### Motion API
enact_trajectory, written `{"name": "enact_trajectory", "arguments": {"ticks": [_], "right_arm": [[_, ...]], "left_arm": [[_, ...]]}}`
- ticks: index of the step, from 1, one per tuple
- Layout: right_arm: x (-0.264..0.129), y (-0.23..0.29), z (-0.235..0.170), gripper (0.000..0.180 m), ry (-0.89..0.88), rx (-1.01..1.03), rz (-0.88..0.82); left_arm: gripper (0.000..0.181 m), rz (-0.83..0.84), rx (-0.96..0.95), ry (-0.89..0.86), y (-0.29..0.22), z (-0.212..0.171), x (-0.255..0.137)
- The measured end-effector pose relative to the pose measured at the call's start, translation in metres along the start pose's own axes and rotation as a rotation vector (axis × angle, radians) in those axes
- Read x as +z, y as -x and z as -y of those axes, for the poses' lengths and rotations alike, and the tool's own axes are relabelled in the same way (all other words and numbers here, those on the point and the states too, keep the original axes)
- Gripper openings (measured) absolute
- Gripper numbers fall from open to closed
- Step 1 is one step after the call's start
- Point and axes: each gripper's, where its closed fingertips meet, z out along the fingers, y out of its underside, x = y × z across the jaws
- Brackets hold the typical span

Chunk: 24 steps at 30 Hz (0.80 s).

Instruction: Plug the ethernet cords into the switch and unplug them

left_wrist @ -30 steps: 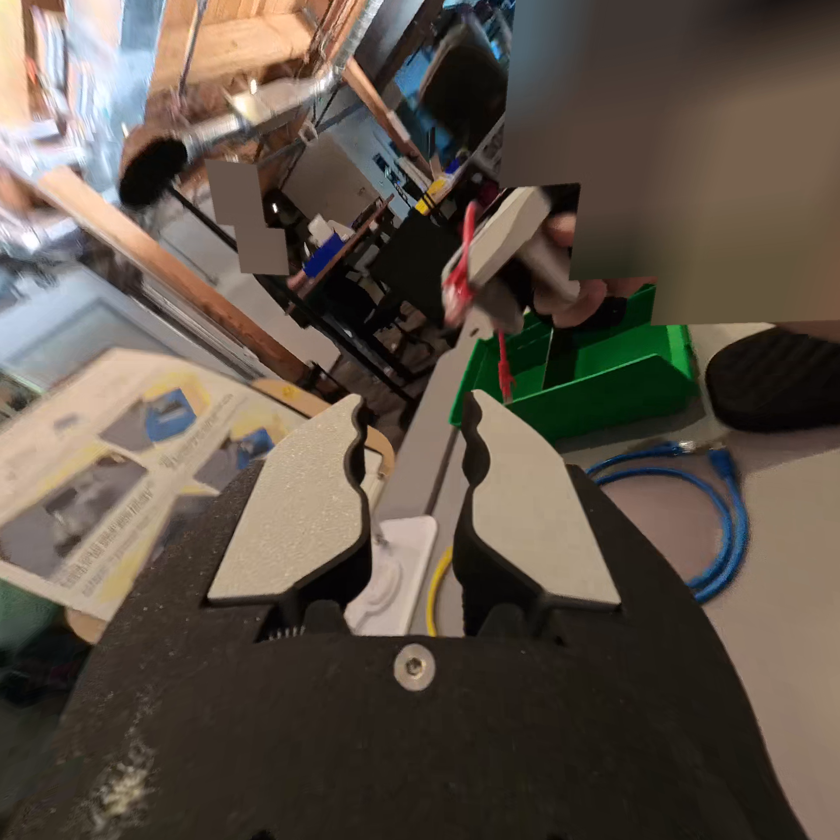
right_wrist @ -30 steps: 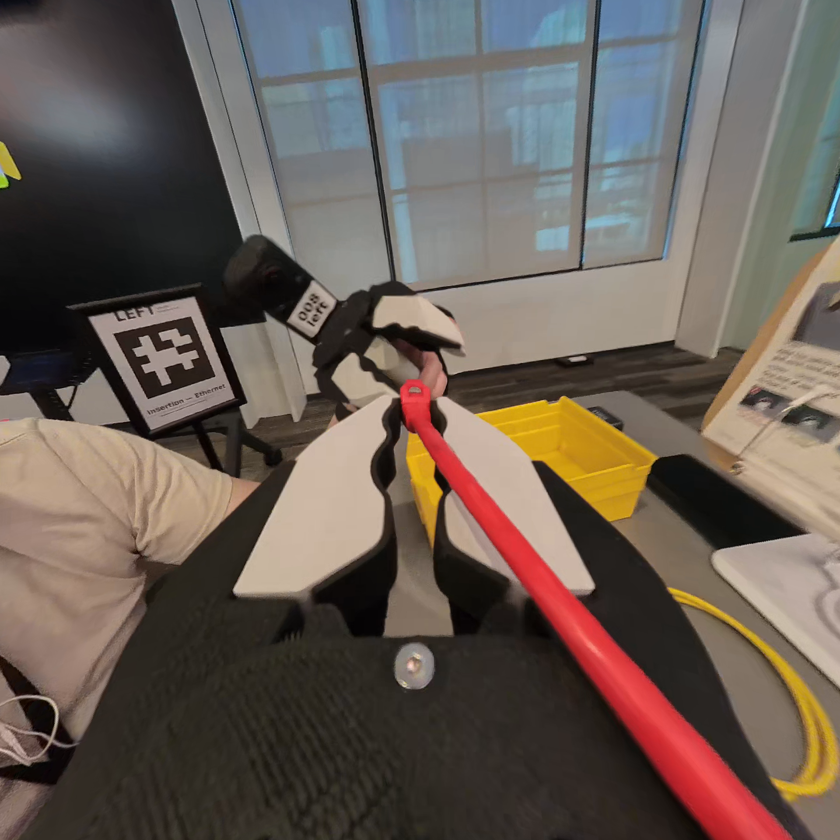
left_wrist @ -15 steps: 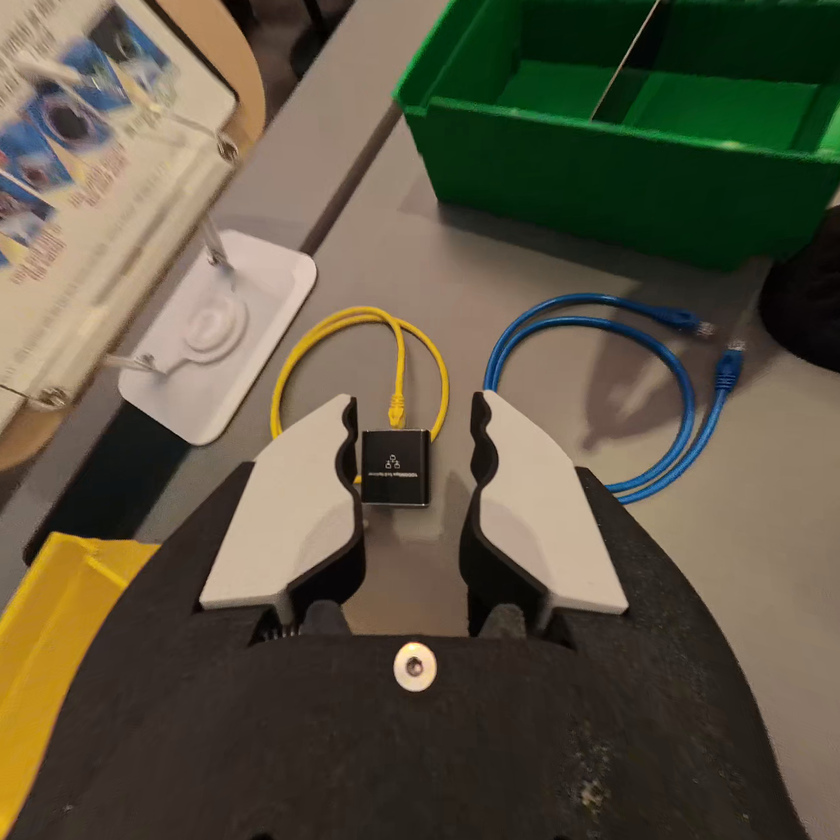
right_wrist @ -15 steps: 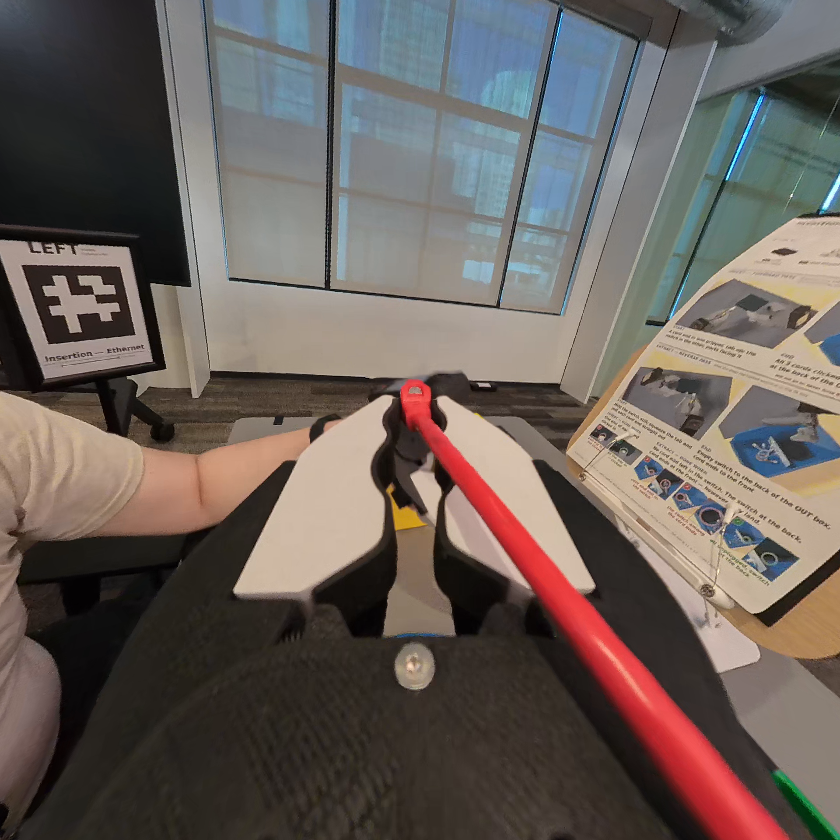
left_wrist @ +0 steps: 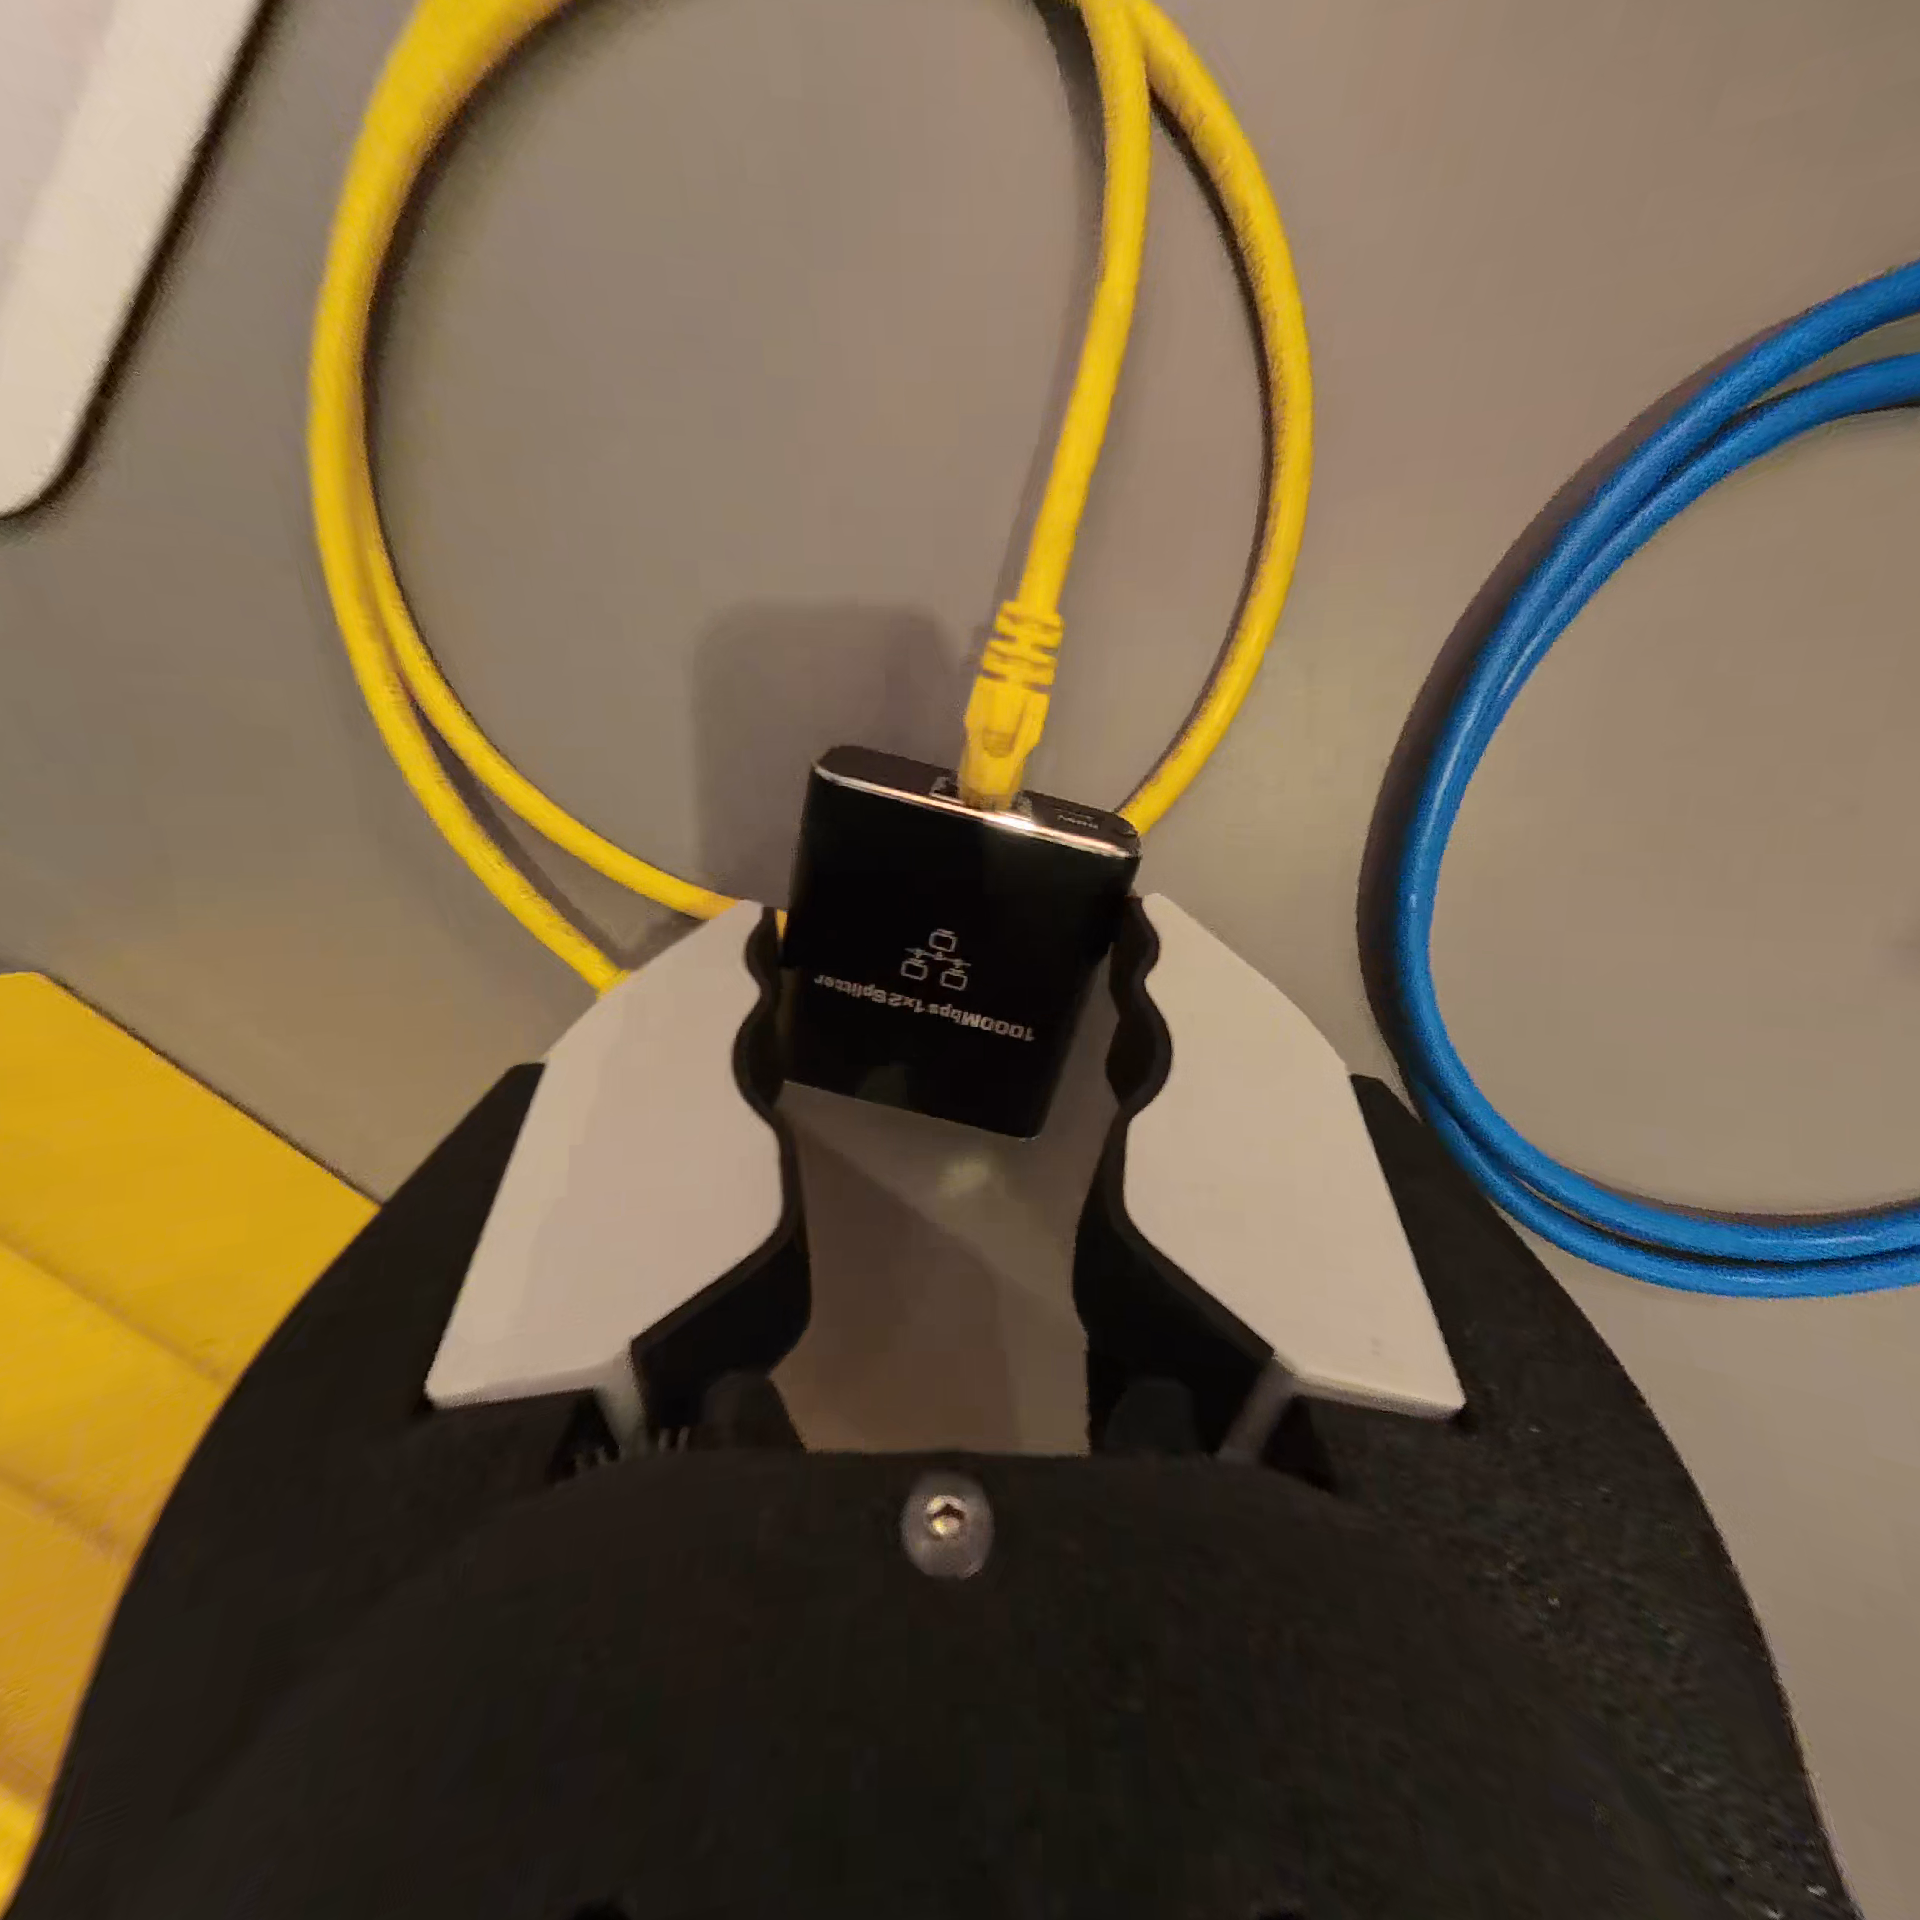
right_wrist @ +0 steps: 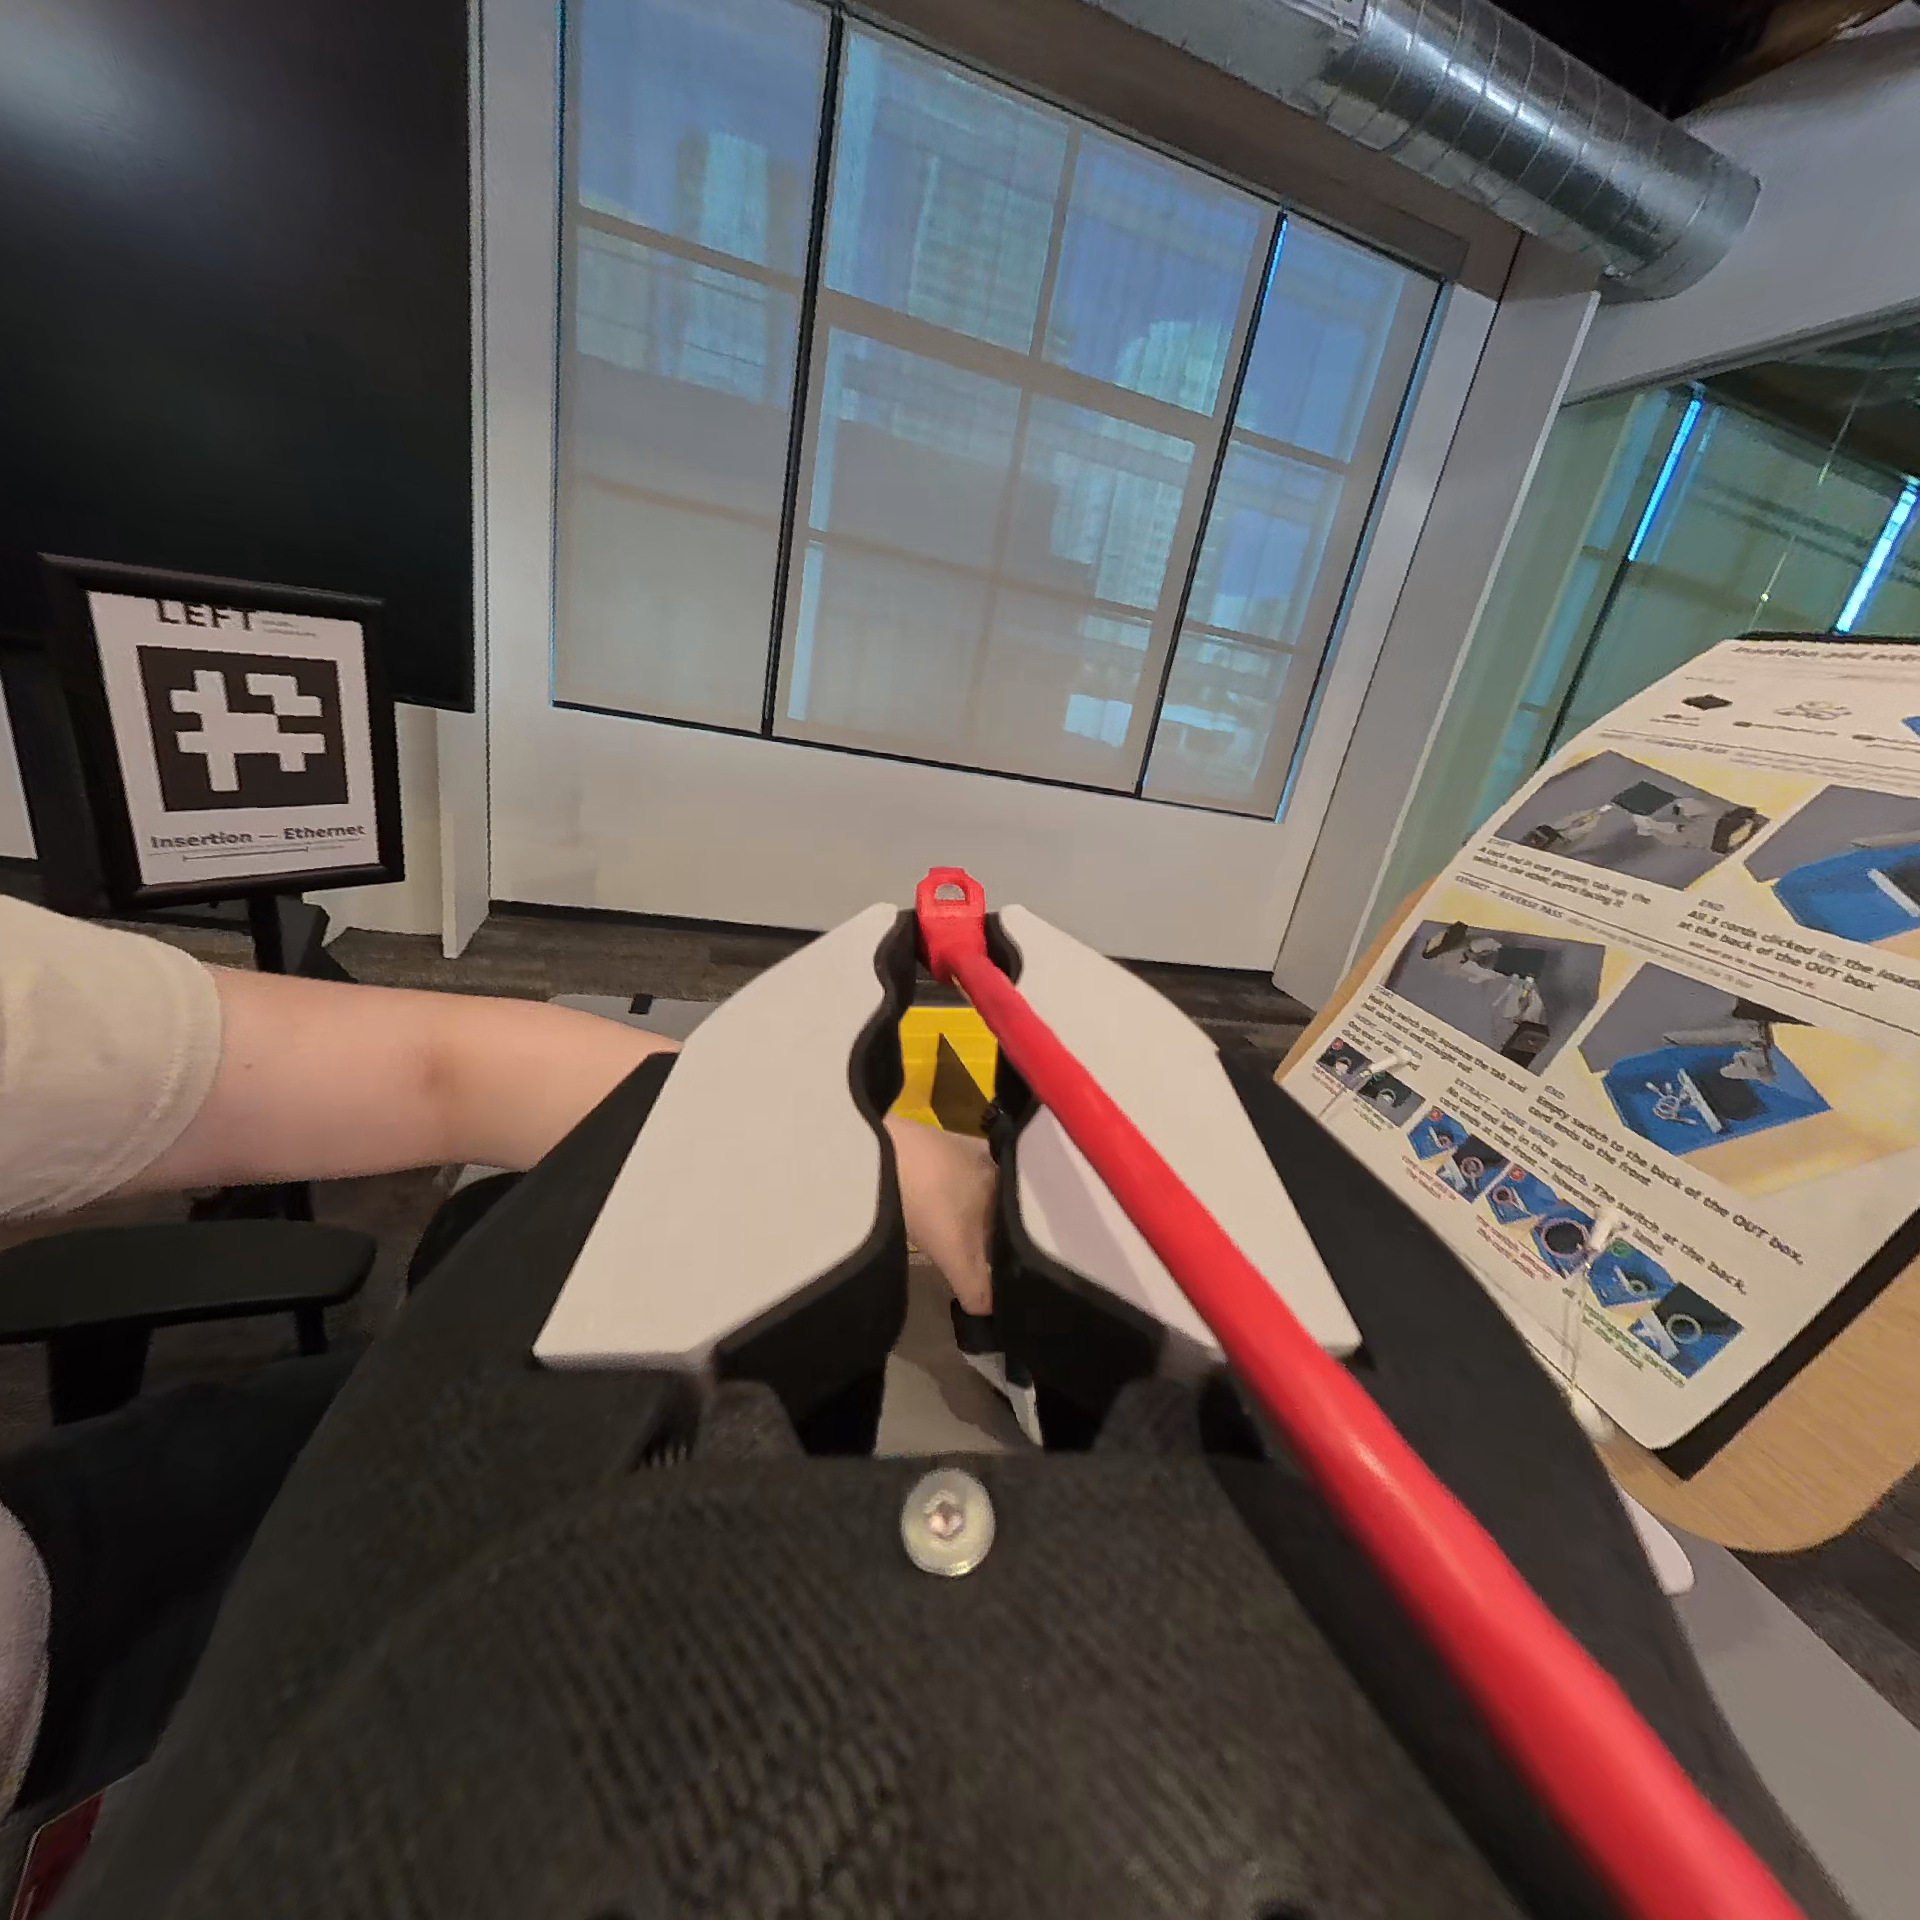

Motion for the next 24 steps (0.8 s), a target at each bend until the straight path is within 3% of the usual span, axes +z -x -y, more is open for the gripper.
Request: {"name": "enact_trajectory", "arguments": {"ticks": [7,10,13,16,22,24], "right_arm": [[-0.006,-0.006,0.000,0.014,0.008,-0.032,-0.050],[-0.005,-0.007,-0.003,0.013,0.028,-0.037,-0.060],[-0.003,-0.006,-0.006,0.013,0.049,-0.051,-0.068],[-0.002,-0.008,-0.008,0.014,0.068,-0.080,-0.087],[-0.002,-0.007,-0.004,0.014,0.045,-0.132,-0.093],[0.000,-0.008,-0.005,0.014,0.055,-0.139,-0.095]], "left_arm": [[0.060,0.069,-0.312,-0.025,-0.011,0.006,0.001],[0.055,-0.084,-0.386,-0.035,-0.042,0.017,-0.004],[0.065,-0.312,-0.401,-0.027,-0.074,0.029,-0.016],[0.061,-0.396,-0.221,-0.025,-0.080,0.033,-0.031],[0.062,-0.144,0.512,-0.191,-0.058,0.045,-0.051],[0.064,-0.118,0.669,-0.171,-0.060,0.040,-0.047]]}}
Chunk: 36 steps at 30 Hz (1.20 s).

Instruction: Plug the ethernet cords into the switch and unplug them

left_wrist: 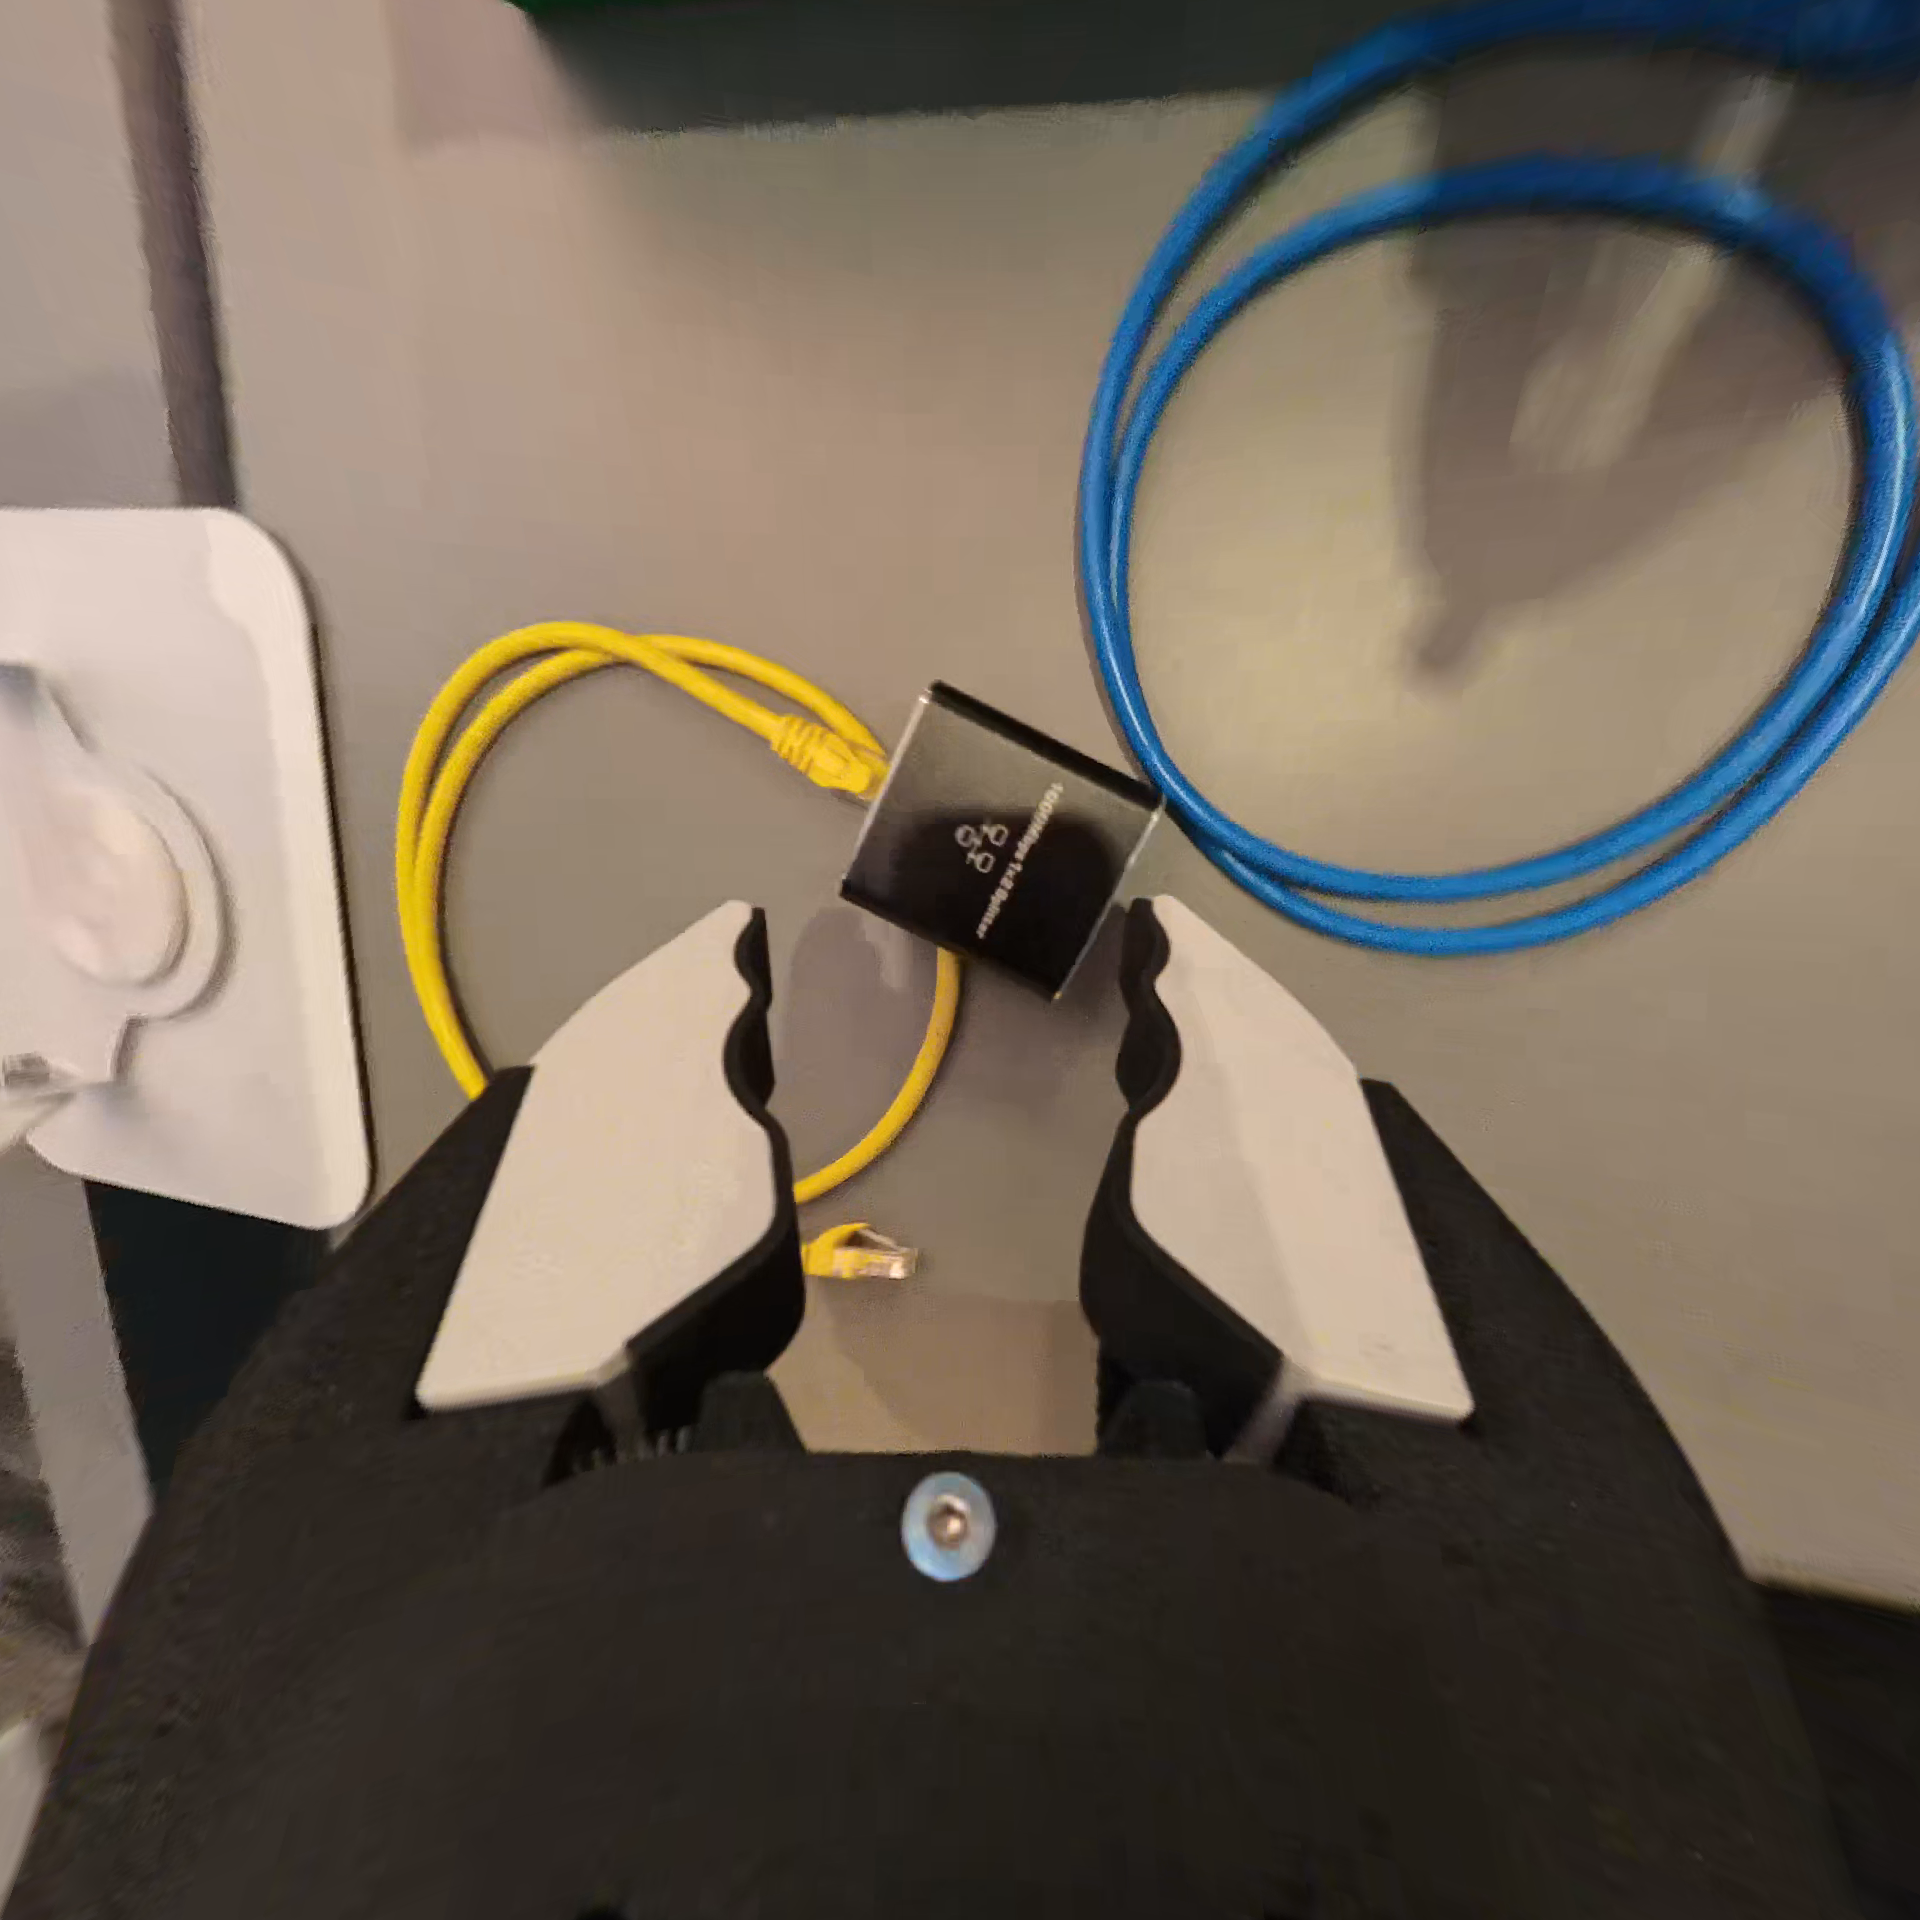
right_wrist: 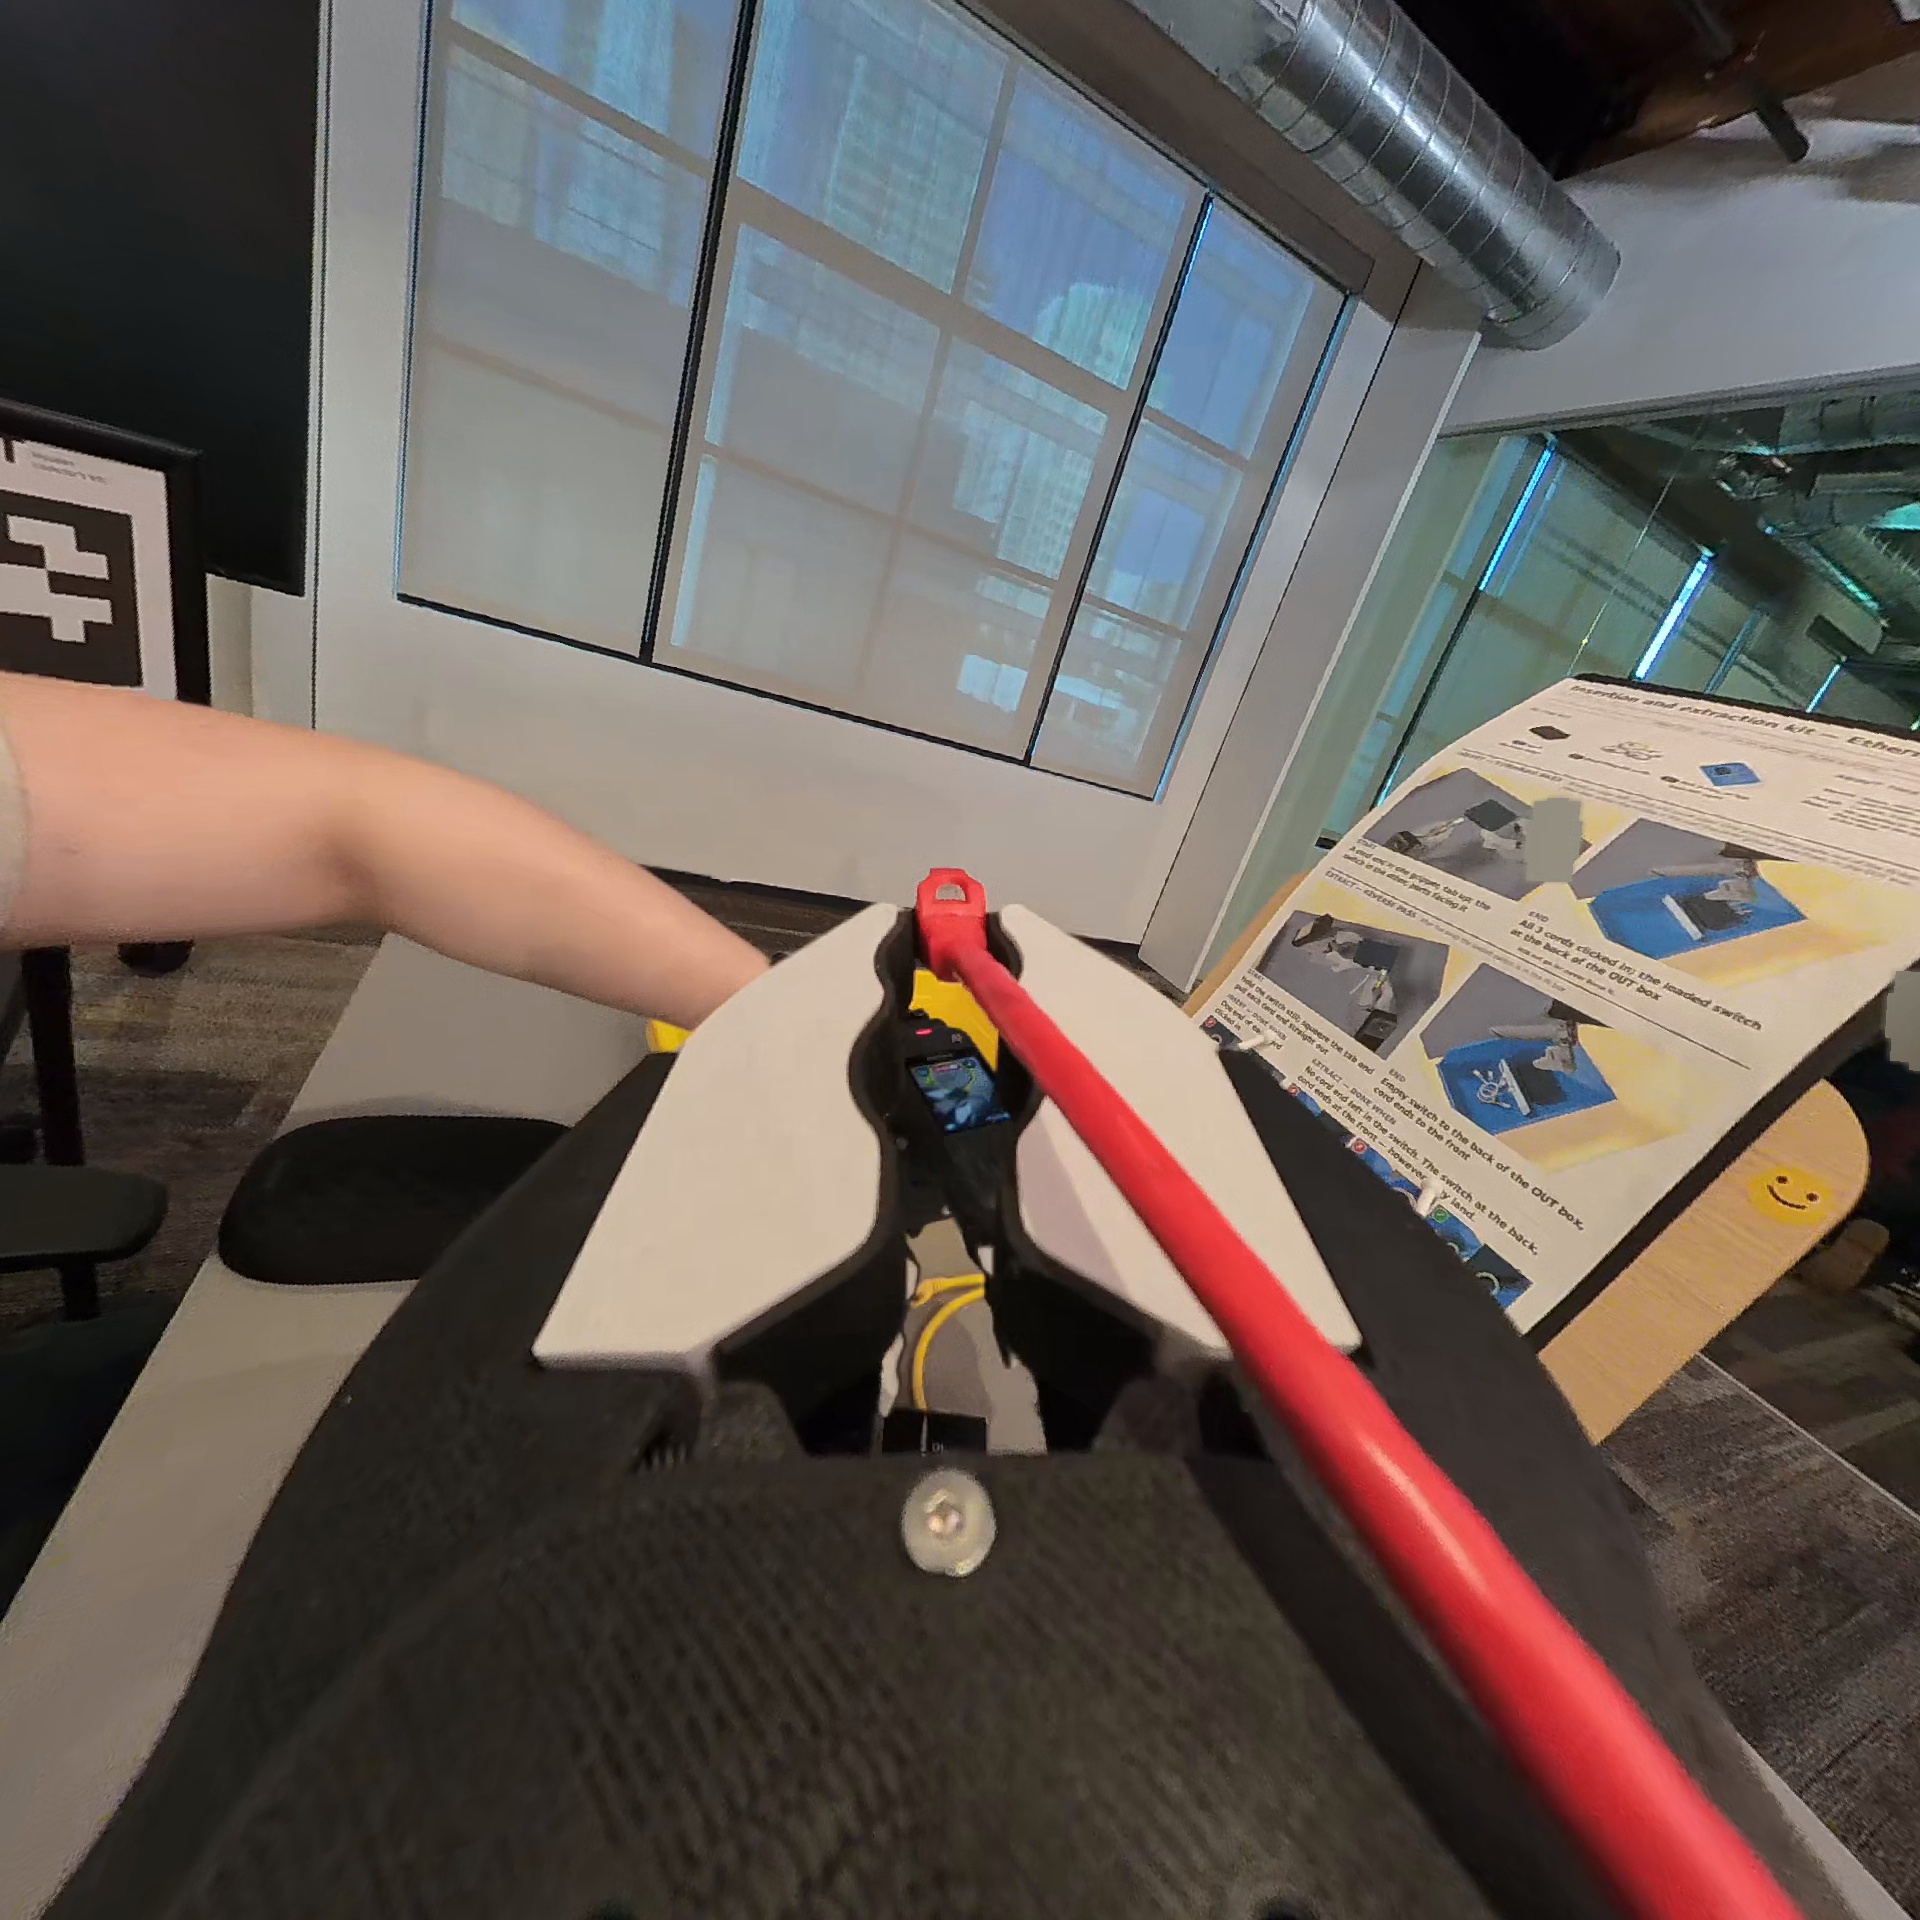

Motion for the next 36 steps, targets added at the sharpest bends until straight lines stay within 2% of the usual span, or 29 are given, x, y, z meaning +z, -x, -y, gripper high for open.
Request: {"name": "enact_trajectory", "arguments": {"ticks": [1,3,7,12,14,16,18,21,30,36], "right_arm": [[0.001,-0.001,-0.002,0.014,0.012,-0.005,-0.007],[0.004,-0.003,-0.007,0.014,0.044,-0.019,-0.025],[0.011,-0.006,-0.018,0.014,0.098,-0.037,-0.045],[0.020,-0.009,-0.026,0.015,0.138,-0.047,-0.056],[0.022,-0.010,-0.028,0.014,0.150,-0.056,-0.061],[0.022,-0.012,-0.028,0.016,0.155,-0.073,-0.078],[0.022,-0.012,-0.029,0.014,0.157,-0.072,-0.079],[0.023,-0.014,-0.030,0.017,0.161,-0.065,-0.081],[0.024,-0.015,-0.033,0.014,0.172,-0.063,-0.079],[0.018,-0.019,-0.031,0.014,0.154,-0.054,-0.086]], "left_arm": [[0.061,-0.031,0.039,0.037,-0.004,-0.005,0.004],[0.071,-0.081,0.102,0.095,-0.007,-0.015,0.014],[0.081,-0.097,0.234,0.156,-0.001,-0.027,0.026],[0.077,-0.095,0.313,0.123,0.001,-0.024,0.043],[0.068,-0.129,0.319,0.099,-0.003,-0.023,0.047],[0.071,-0.128,0.350,0.090,-0.001,-0.023,0.051],[0.077,-0.141,0.336,0.099,0.001,-0.023,0.053],[0.067,-0.215,0.332,0.132,-0.005,-0.025,0.053],[0.071,-0.305,0.271,0.183,-0.010,-0.027,0.056],[0.068,-0.316,0.280,0.141,-0.012,-0.026,0.055]]}}
